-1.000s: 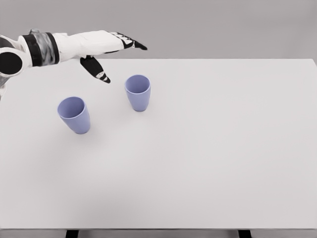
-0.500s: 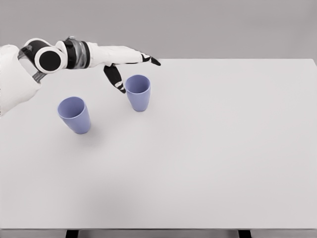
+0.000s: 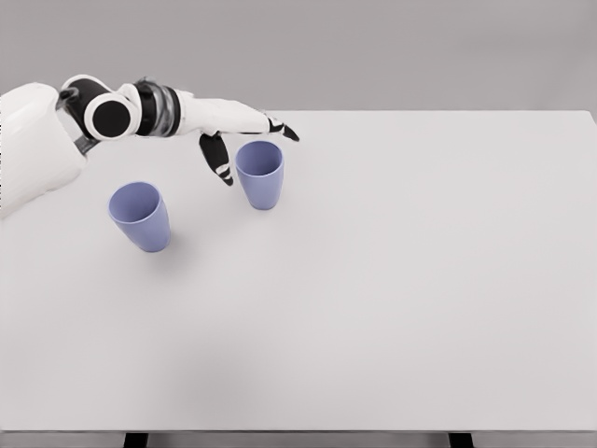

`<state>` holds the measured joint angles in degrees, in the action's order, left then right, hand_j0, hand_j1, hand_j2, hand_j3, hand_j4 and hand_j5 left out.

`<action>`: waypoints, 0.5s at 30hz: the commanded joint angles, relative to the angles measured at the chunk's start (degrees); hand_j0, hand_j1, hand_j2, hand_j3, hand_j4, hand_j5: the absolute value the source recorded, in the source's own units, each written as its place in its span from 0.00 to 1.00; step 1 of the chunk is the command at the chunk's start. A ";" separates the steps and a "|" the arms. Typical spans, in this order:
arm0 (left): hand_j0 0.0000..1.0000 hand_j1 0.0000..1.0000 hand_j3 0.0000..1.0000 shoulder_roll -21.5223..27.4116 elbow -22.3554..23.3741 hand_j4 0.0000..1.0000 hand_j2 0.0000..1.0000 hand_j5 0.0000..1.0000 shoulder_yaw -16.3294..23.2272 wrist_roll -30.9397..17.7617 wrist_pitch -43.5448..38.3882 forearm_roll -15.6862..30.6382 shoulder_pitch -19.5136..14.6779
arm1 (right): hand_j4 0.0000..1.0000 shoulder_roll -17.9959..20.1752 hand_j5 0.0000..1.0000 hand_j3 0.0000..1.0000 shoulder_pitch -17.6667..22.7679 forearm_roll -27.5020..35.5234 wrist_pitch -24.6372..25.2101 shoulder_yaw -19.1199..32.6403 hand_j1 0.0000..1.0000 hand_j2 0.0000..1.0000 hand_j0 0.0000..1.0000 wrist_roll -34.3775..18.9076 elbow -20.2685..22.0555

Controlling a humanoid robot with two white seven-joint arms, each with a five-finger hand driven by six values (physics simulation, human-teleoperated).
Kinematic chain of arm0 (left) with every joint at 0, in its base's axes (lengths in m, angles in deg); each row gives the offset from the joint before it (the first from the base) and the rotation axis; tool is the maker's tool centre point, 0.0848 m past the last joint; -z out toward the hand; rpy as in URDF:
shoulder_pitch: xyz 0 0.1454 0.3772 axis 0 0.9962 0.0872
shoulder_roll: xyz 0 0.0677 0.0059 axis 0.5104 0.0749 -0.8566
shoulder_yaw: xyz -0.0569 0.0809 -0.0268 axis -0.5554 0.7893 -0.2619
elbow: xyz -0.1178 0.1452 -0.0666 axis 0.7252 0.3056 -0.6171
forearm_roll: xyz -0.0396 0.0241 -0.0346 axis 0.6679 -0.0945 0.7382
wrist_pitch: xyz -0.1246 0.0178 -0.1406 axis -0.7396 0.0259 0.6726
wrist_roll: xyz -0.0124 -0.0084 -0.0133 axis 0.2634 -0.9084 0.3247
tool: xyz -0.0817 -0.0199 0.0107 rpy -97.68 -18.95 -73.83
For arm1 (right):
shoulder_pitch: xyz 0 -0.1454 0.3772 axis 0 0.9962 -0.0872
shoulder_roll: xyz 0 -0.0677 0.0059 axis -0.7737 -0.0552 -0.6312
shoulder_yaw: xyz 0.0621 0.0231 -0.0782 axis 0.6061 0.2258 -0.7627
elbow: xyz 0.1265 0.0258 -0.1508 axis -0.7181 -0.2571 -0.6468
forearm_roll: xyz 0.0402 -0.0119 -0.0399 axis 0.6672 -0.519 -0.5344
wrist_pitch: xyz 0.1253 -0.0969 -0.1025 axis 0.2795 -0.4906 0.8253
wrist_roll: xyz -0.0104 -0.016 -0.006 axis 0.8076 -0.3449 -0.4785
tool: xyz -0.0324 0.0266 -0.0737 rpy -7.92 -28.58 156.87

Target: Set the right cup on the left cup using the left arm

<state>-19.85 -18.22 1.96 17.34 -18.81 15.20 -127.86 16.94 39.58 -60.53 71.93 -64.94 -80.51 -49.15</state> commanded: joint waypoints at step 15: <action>1.00 1.00 1.00 -2.32 2.86 1.00 1.00 1.00 1.98 0.02 0.05 -2.95 -0.70 | 1.00 0.00 1.00 1.00 0.00 0.00 0.00 0.00 1.00 1.00 1.00 0.01 0.00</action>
<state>-21.85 -15.85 3.97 17.34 -18.74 12.29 -128.65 16.94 39.58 -60.53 71.93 -64.94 -80.51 -49.15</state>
